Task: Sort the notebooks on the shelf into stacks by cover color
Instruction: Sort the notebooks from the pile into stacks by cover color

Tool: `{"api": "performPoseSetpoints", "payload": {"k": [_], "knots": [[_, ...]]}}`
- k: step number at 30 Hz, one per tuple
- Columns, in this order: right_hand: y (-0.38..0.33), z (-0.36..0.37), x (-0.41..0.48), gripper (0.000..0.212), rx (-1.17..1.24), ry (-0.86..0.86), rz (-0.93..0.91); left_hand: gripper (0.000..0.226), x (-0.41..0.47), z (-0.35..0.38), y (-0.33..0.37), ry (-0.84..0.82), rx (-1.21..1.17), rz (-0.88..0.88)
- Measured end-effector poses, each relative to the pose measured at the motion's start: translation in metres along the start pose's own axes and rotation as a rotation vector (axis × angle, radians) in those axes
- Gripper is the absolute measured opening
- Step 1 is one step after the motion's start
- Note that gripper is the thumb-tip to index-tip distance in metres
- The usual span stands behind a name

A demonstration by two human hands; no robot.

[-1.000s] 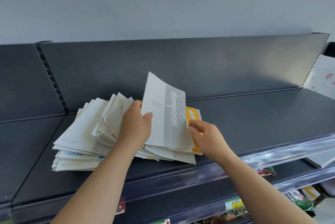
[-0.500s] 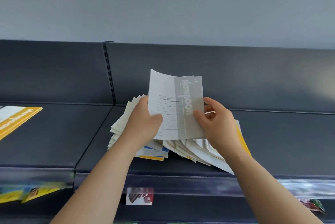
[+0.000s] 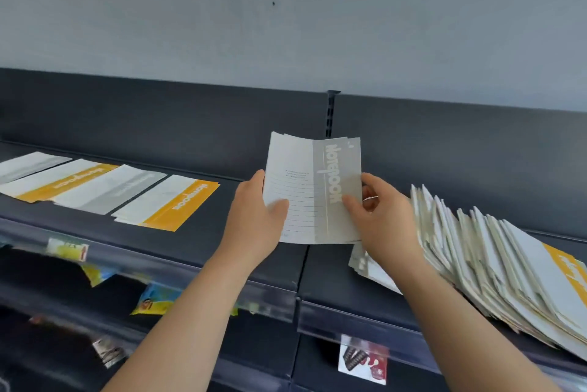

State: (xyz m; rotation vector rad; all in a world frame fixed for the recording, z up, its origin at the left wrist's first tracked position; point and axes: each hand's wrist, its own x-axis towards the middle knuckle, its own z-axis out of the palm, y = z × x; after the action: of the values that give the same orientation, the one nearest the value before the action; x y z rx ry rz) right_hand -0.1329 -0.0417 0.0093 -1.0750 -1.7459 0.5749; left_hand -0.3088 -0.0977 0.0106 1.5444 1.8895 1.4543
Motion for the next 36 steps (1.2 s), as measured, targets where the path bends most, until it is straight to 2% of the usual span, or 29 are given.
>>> {"api": "performPoseSetpoints", "payload": {"k": [4, 8, 14, 19, 25, 31, 36], "knots": [[-0.031, 0.074, 0.001, 0.016, 0.026, -0.047, 0.004, 0.024, 0.010, -0.068, -0.041, 0.010, 0.051, -0.030], [-0.062, 0.148, 0.001, 0.007, 0.033, -0.083, 0.004, 0.027, 0.019, -0.135, -0.080, 0.031, 0.094, -0.049], [-0.102, 0.248, 0.002, 0.013, 0.056, -0.165, 0.008, 0.030, 0.037, -0.214, -0.133, 0.079, 0.124, -0.079], [-0.122, 0.318, 0.018, 0.013, 0.083, -0.251, -0.004, 0.027, 0.060, -0.259, -0.182, 0.131, 0.171, -0.138], [-0.140, 0.400, 0.050, 0.022, 0.145, -0.344, 0.007, 0.038, 0.101, -0.304, -0.239, 0.176, 0.180, -0.197], [-0.156, 0.475, 0.082, 0.031, 0.150, -0.419, 0.012, 0.038, 0.144, -0.347, -0.291, 0.228, 0.243, -0.257], [-0.171, 0.533, 0.095, 0.026, 0.143, -0.468, 0.012, 0.038, 0.172, -0.383, -0.327, 0.255, 0.245, -0.289]]}}
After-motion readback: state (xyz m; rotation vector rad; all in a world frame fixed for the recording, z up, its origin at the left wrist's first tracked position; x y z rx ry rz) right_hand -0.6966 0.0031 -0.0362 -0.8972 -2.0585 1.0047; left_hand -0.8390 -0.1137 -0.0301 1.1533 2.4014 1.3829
